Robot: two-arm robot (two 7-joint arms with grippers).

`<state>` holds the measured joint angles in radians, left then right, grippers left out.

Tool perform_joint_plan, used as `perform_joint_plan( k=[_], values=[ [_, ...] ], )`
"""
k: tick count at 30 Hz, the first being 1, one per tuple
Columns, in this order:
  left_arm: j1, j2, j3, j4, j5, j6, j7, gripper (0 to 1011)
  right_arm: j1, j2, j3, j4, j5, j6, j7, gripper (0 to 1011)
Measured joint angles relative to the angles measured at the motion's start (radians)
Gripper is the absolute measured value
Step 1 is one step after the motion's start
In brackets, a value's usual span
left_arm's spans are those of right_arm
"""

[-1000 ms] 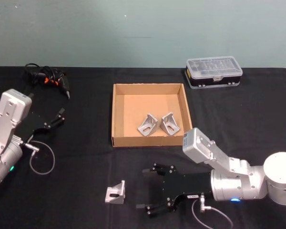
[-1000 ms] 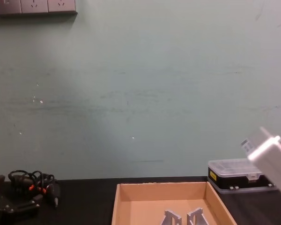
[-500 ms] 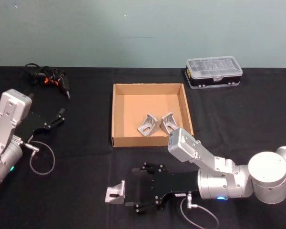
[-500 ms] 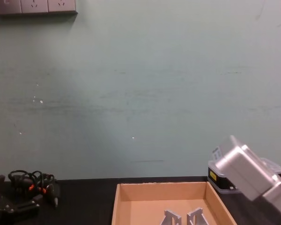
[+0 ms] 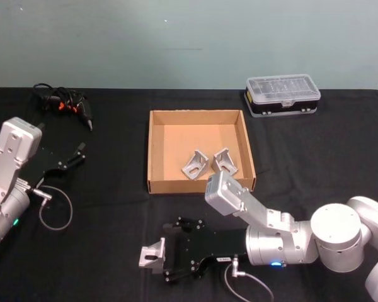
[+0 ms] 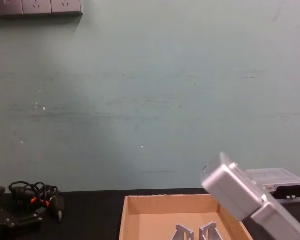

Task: Use one hand to pick up the angle iron from the table and place it into the box.

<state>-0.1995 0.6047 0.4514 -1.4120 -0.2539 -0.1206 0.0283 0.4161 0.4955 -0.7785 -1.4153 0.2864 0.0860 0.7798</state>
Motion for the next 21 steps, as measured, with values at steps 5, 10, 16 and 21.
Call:
perform_joint_plan(
  k=[5, 10, 16, 21],
  values=[
    [0.000, 0.000, 0.000, 0.000, 0.000, 0.000, 0.000, 1000, 0.003, -0.008, -0.007, 0.008, -0.003, 0.001, -0.003, 1004],
    [0.000, 0.000, 0.000, 0.000, 0.000, 0.000, 0.000, 1000, 0.004, -0.010, -0.009, 0.011, -0.004, 0.001, -0.006, 1004],
    [0.000, 0.000, 0.000, 0.000, 0.000, 0.000, 0.000, 1000, 0.005, -0.012, -0.009, 0.013, -0.004, 0.001, -0.008, 1004],
    [0.000, 0.000, 0.000, 0.000, 0.000, 0.000, 0.000, 1000, 0.004, -0.015, -0.009, 0.013, -0.004, 0.000, -0.010, 1004]
  ],
)
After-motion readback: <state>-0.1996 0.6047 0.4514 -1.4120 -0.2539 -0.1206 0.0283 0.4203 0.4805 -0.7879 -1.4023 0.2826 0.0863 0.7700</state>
